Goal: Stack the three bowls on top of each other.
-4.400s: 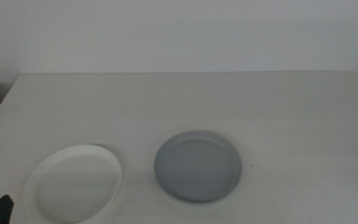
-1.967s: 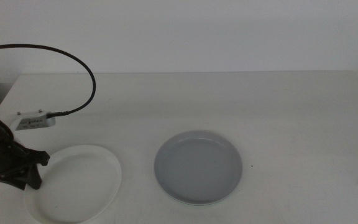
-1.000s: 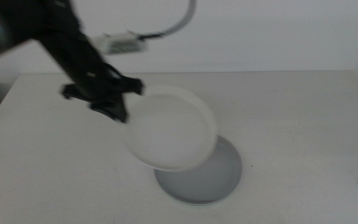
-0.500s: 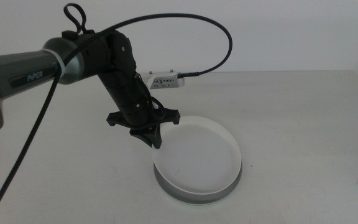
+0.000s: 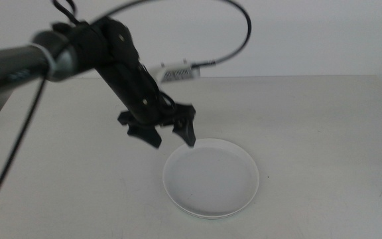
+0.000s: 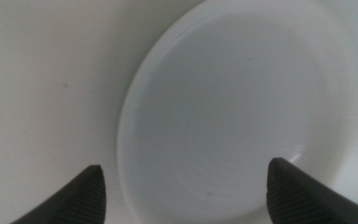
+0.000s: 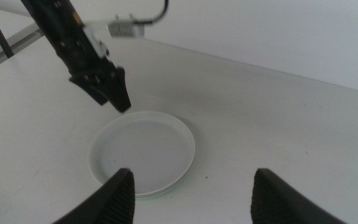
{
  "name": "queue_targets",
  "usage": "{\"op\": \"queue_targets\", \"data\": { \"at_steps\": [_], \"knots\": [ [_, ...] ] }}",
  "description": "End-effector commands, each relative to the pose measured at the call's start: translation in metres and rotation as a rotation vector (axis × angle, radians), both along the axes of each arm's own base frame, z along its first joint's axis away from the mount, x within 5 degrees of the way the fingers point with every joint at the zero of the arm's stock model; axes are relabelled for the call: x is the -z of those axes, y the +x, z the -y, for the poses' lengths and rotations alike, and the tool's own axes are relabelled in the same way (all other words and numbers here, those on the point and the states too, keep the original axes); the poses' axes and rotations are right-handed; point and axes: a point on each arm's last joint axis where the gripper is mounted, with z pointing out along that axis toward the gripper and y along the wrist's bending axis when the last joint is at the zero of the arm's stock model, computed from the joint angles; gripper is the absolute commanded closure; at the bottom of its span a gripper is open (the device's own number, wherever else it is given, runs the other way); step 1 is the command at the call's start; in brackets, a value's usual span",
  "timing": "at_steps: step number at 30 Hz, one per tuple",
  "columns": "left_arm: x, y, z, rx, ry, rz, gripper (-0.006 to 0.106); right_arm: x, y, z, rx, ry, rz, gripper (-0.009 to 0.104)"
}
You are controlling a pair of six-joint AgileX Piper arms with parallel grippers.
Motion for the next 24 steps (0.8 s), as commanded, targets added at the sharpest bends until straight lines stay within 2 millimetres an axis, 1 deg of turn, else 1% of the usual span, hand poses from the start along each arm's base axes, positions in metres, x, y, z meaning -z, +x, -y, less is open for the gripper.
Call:
{"op": "queue_targets", "data": {
  "at_steps": [1,6,9,15,18,22,24],
  "knots": [
    [-0.057,-0.007,-0.007,-0.013,-0.113,0.137,0.013,-0.012,0.003,0.0,0.011,0.026,0.08,0.047],
    [-0.102,-0.016,-0.04,-0.074,-0.119,0.264,0.013,-0.012,0.003,0.0,0.011,0.026,0.08,0.047],
    [-0.121,-0.021,-0.058,-0.112,-0.112,0.33,0.013,-0.012,0.003,0.0,0.011,0.026,0.08,0.047],
    [-0.146,-0.032,-0.089,-0.151,-0.016,0.442,0.013,-0.012,0.003,0.0,0.011,0.026,0.08,0.047],
    [-0.157,-0.038,-0.101,-0.168,0.033,0.495,0.013,-0.012,0.003,0.0,0.011,0.026,0.08,0.047],
    [-0.171,-0.05,-0.111,-0.176,0.086,0.539,0.013,-0.012,0.003,0.0,0.011,0.026,0.08,0.047],
    [-0.179,-0.06,-0.116,-0.199,0.106,0.545,0.013,-0.013,0.003,0.0,0.013,0.027,0.093,0.047]
  ]
}}
